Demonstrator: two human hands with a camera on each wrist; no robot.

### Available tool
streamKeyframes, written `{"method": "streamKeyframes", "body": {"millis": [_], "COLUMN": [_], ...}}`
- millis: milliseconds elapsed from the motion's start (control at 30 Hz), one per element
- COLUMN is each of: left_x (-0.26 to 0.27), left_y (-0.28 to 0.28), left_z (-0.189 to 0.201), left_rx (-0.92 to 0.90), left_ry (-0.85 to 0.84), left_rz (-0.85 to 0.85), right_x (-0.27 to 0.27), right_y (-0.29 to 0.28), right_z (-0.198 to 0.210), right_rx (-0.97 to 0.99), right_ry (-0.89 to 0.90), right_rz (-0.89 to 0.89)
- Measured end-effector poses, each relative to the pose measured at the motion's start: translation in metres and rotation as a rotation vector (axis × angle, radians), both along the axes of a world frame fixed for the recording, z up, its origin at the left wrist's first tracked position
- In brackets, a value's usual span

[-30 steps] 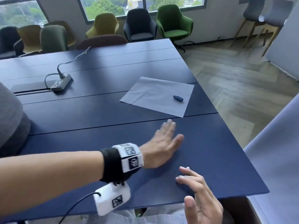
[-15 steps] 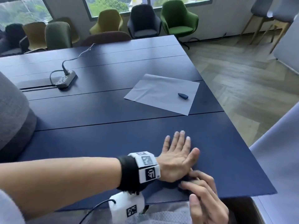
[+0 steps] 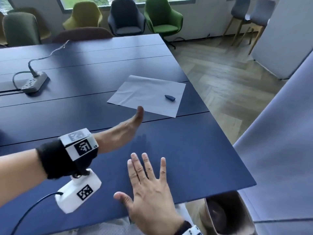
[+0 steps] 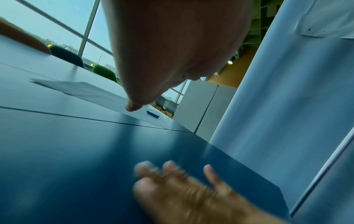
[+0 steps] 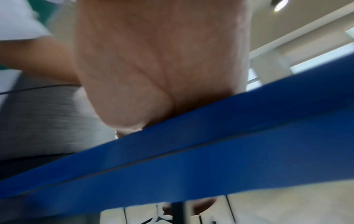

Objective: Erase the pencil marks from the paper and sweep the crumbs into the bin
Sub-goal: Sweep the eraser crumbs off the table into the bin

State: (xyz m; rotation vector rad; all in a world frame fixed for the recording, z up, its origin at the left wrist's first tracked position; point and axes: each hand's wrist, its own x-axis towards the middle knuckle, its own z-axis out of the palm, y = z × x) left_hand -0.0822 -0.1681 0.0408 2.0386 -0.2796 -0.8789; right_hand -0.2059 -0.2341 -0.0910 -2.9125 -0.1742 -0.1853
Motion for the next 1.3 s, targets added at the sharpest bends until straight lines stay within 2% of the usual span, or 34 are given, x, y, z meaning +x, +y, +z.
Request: {"method": "streamKeyframes", "body": {"millis": [100,167,233,300,400,467,633,733,833,933,1000,1100,1200,1300], "left_x": [0.001,0.001,0.001,0.006,0.008,0.008,0.008,0.007,0.004,0.006,0.008,0.013,0.016,0.022], "left_y": [0.02,0.035,0.045,0.051,0.054,0.057,0.073,0.078,0.076,0.07,0.066,0.065,0.06,0.045], "left_z": [-0.004,-0.007,-0.008,-0.013,-0.018,-0.019,-0.021,-0.025,-0.028,-0.028,-0.03,-0.034,-0.037,-0.045], "left_rx": [0.026,-0.02,-0.032,-0.019,-0.018,-0.006,0.059,0.102,0.132,0.145,0.197,0.38,0.542,0.586], "left_ry": [-0.012,-0.024,-0.045,-0.07,-0.098,-0.102,-0.119,-0.132,-0.16,-0.18,-0.222,-0.309,-0.337,-0.455], "left_rz": [0.004,-0.017,-0.051,-0.064,-0.061,-0.079,-0.099,-0.101,-0.12,-0.159,-0.222,-0.354,-0.406,-0.465], "right_x": [-0.006,-0.006,-0.005,-0.002,-0.007,-0.009,0.001,0.001,0.011,0.021,0.023,0.02,0.007,-0.007], "right_y": [-0.051,-0.08,-0.086,-0.063,-0.002,0.008,-0.084,-0.118,-0.08,-0.023,-0.009,-0.047,-0.103,-0.132], "right_z": [-0.004,-0.005,-0.002,0.005,0.005,0.005,0.015,0.022,0.027,0.027,0.033,0.027,0.028,0.028], "right_rx": [-0.074,-0.107,-0.107,-0.086,-0.066,-0.058,-0.155,-0.146,-0.096,-0.042,-0.022,-0.072,-0.108,-0.088], "right_ry": [0.054,0.082,0.072,0.047,0.013,0.048,0.226,0.34,0.254,0.186,0.338,0.34,0.381,0.37], "right_rz": [-0.156,-0.256,-0.292,-0.176,0.097,0.134,-0.136,-0.211,-0.232,0.0,0.013,-0.126,-0.302,-0.375]}}
